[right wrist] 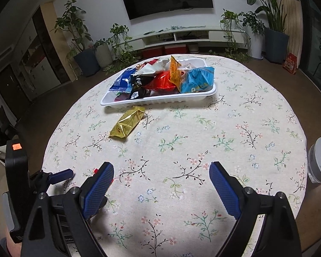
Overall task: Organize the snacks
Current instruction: 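Grasp the white-red fruit packet with the left tool while the right tool grasps the gold wrapper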
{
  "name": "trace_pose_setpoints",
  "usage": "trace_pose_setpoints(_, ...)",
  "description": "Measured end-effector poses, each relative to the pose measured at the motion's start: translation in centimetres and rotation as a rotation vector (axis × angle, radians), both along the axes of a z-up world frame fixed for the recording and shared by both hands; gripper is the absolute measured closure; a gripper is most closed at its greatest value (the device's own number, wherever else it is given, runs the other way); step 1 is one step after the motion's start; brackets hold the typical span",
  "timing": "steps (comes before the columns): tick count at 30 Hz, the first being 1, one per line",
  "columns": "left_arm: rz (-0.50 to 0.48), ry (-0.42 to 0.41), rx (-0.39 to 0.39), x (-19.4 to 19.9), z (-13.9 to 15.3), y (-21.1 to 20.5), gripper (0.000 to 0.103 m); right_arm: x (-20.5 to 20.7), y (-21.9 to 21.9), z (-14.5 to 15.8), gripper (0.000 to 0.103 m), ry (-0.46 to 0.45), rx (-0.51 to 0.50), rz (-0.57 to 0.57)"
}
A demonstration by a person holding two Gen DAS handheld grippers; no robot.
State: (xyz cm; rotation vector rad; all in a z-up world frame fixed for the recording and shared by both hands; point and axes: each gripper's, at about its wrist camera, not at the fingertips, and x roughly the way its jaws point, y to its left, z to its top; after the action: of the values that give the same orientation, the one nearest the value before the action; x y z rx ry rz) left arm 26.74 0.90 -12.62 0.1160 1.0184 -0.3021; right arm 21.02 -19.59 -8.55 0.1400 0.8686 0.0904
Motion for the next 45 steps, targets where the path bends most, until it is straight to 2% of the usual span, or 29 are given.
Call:
trace_pose_setpoints(3,-0.008,-0.008,0.0,0.0,0.0,0.0,0.016,0.1,0.2,-0.3,0.01,0.008,-0.005,0.003)
trace_pose_setpoints(6,-0.022,-0.019,-0.018,-0.1,0.2,0.0,0.032,0.3,0.4,-0.5,0.01,0.015,-0.014,0.003)
trace_pose_setpoints(8,-0.026,-0.027,-0.022,-0.1,0.4,0.1,0.054,0.5,0.7,-0.6,0.01,0.019,-0.02,0.005)
trace_pose_setpoints(13,-0.02,-0.039,-0.033,-0.2,0.5,0.9,0.066,1.1,1.6,-0.9,0.012,0.037,-0.028,0.013)
trace_pose_setpoints(21,0.007,-0.038,-0.09,-0.4,0.5,2.2,0.066,3.4,3.6,-1.5,0.013,0.047,-0.048,0.026)
trace_pose_setpoints(29,0.046,-0.026,-0.167,-0.4,0.4,3.6,0.067,8.5,5.1,-2.4,0.013,0.088,0.015,-0.005)
trace_pose_setpoints(34,0.055,-0.022,-0.196,-0.4,0.5,3.8,0.067,12.1,6.3,-3.4,0.02,0.132,0.018,-0.029)
trace_pose_setpoints(37,0.055,-0.02,-0.204,-0.6,0.5,3.8,0.067,13.9,6.8,-4.6,0.027,0.182,-0.002,-0.05)
trace_pose_setpoints(42,0.057,-0.017,-0.215,-0.7,0.5,3.9,0.067,15.4,8.3,-6.1,0.028,0.215,-0.078,-0.046)
trace_pose_setpoints(45,0.056,-0.017,-0.214,-0.7,0.5,3.9,0.067,15.5,9.3,-6.5,0.029,0.199,-0.147,-0.026)
